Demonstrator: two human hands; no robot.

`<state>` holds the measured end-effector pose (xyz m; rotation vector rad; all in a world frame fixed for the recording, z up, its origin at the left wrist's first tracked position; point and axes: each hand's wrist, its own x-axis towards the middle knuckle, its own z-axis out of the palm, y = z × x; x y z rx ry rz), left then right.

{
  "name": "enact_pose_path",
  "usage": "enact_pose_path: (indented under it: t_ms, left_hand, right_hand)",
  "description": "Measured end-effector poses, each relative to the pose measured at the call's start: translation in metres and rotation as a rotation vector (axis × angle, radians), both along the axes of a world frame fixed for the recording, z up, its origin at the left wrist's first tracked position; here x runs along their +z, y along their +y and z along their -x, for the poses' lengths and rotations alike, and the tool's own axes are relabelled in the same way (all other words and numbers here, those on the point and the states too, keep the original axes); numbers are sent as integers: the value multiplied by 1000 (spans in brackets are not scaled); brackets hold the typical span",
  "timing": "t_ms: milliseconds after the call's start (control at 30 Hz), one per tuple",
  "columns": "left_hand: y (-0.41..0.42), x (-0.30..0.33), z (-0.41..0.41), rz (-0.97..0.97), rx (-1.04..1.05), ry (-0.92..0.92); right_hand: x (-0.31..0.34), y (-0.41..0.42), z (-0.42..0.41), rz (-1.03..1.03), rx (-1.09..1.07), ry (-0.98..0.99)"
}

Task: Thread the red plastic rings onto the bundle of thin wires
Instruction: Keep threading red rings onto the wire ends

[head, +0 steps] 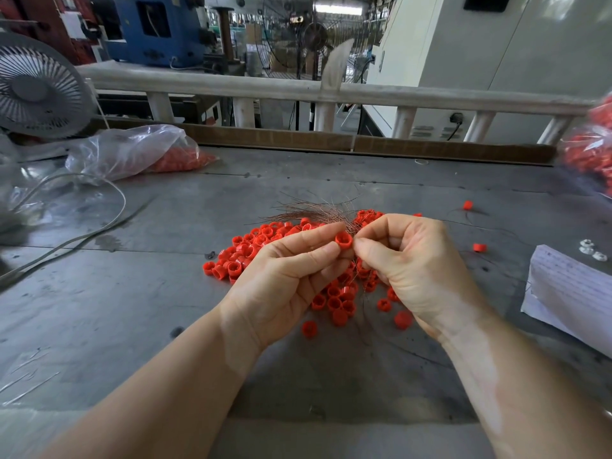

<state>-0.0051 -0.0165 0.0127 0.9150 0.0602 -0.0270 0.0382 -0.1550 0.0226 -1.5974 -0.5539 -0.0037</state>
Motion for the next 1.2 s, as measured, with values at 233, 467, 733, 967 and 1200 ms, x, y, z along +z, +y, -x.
enact_pose_path:
  t_ms: [233, 467, 733, 967, 1200]
  left_hand:
    - [0, 1, -1, 7, 13, 11]
    - [0, 1, 0, 28, 32, -15]
    - [1, 0, -1, 41, 44, -53]
    - [1, 2, 0, 35, 38, -43]
    - [1, 3, 0, 5, 54, -33]
  right_hand:
    - [-1, 0, 0, 12, -4, 12]
    - [1, 0, 1, -8, 12, 96]
    - [1, -2, 0, -45, 28, 191]
    - [0, -3, -2, -33, 17, 187]
    - [-2, -3, -4, 3, -9, 129]
